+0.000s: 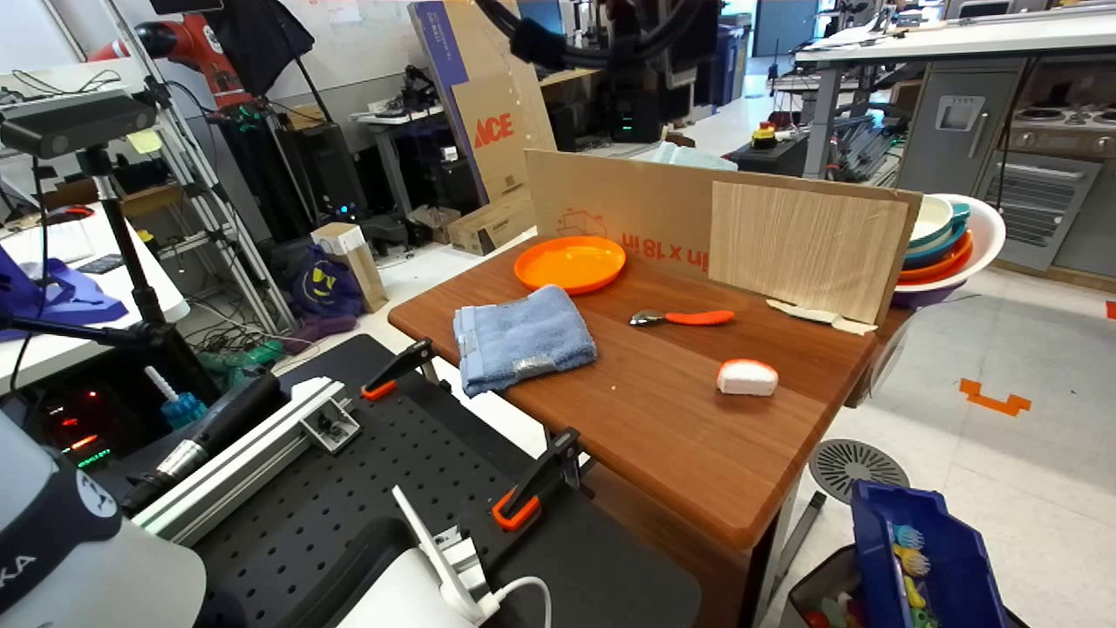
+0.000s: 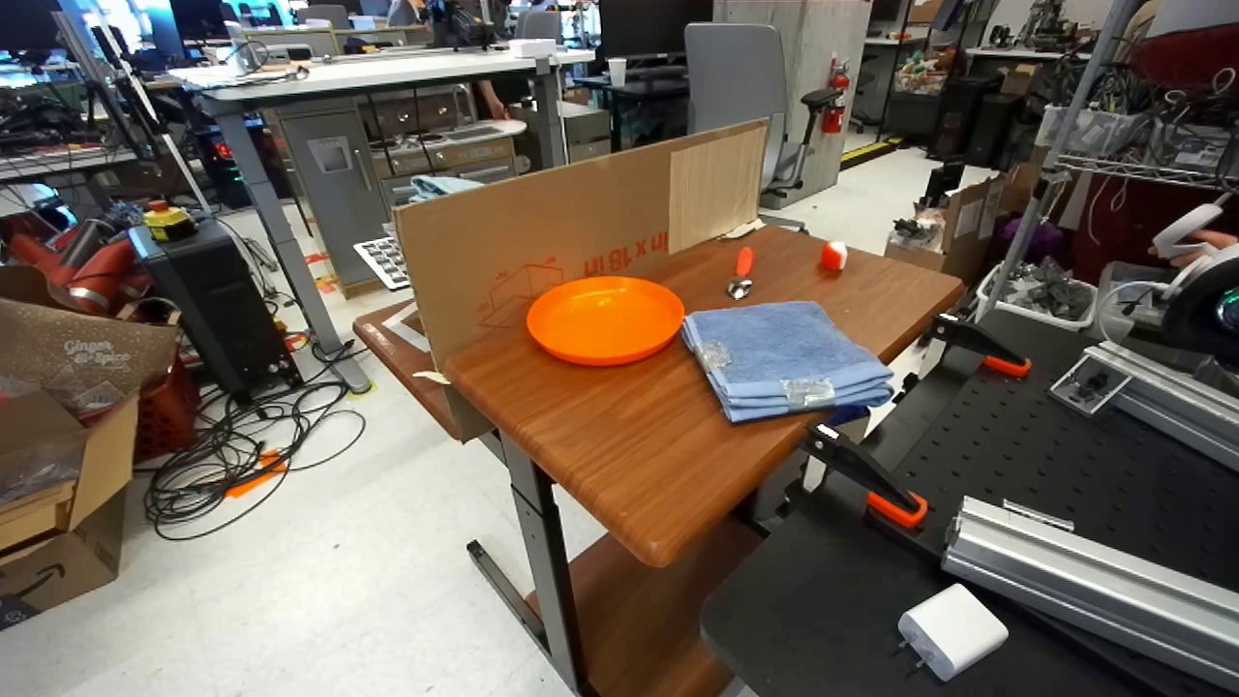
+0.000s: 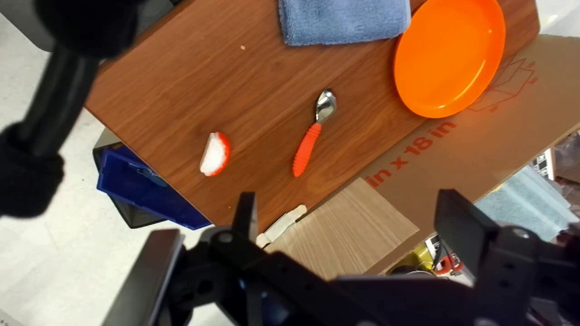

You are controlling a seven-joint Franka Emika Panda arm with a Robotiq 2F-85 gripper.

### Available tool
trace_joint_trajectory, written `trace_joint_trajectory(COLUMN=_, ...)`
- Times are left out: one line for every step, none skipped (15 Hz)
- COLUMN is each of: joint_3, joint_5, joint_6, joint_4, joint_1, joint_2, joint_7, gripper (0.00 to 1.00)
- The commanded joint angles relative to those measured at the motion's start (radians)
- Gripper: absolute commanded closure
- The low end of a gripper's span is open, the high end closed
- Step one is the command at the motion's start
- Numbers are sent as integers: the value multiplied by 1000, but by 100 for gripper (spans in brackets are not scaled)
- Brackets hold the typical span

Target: Move the plush toy from right to left.

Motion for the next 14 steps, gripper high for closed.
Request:
trace_joint_trajectory(joint_3=-4, joint_5=56, joint_6=34, joint_4=69, joint_1=-22, joint_2=123, joint_7=7, gripper=0)
trace_joint_trajectory(joint_3=-5, joint_5=69, joint_6=48, joint_4=78, joint_1=-29, joint_2=155, joint_7=8, gripper=0)
trace_joint_trajectory(joint_3=-4, joint_5=80, joint_6=64, joint_4=90, joint_1=-33, joint_2=188, joint_7=9, gripper=0)
trace_joint_trajectory(joint_3=-4, joint_5=90, joint_6=84, joint_4=94, joint_1=-40, joint_2=223, joint_7=10, gripper=0)
trace_joint_trajectory(joint_3=-3, joint_5=103, joint_6=94, joint_4=107, joint_1=-44, joint_2=257, joint_7=12, gripper=0)
trace_joint_trajectory(joint_3=-2, joint_5=114, joint_6=106, joint_4=117, joint_1=-52, joint_2=296, joint_7=15, gripper=0)
trace_joint_trajectory(joint_3=0, joint_5=122, joint_6=117, joint_4=128, joint_1=-58, joint_2=329, joint_7=17, gripper=0)
trace_joint_trajectory(joint_3=0, joint_5=124, joint_6=134, joint_4=137, joint_1=-65, joint_2=362, joint_7=22, gripper=0)
trace_joint_trajectory(joint_3=1, joint_5=127, joint_6=149, joint_4=148, joint_1=-72, joint_2=395, joint_7=27, gripper=0)
trace_joint_trajectory(joint_3=3, joint_5=124, joint_6=163, joint_4=164, joint_1=-79, joint_2=431, joint_7=35, gripper=0)
trace_joint_trajectory(joint_3=5, joint_5=121, joint_6=179, joint_4=179, joint_1=-85, joint_2=463, joint_7=42, gripper=0)
trace_joint_trajectory(joint_3=6, joint_5=119, joint_6=189, joint_4=195, joint_1=-91, joint_2=494, joint_7=52, gripper=0)
trace_joint_trajectory(joint_3=7, joint_5=114, joint_6=207, joint_4=209, joint_1=-95, joint_2=525, joint_7=63, gripper=0)
trace_joint_trajectory(joint_3=7, joint_5=105, joint_6=227, joint_4=220, joint_1=-96, joint_2=552, joint_7=75, gripper=0)
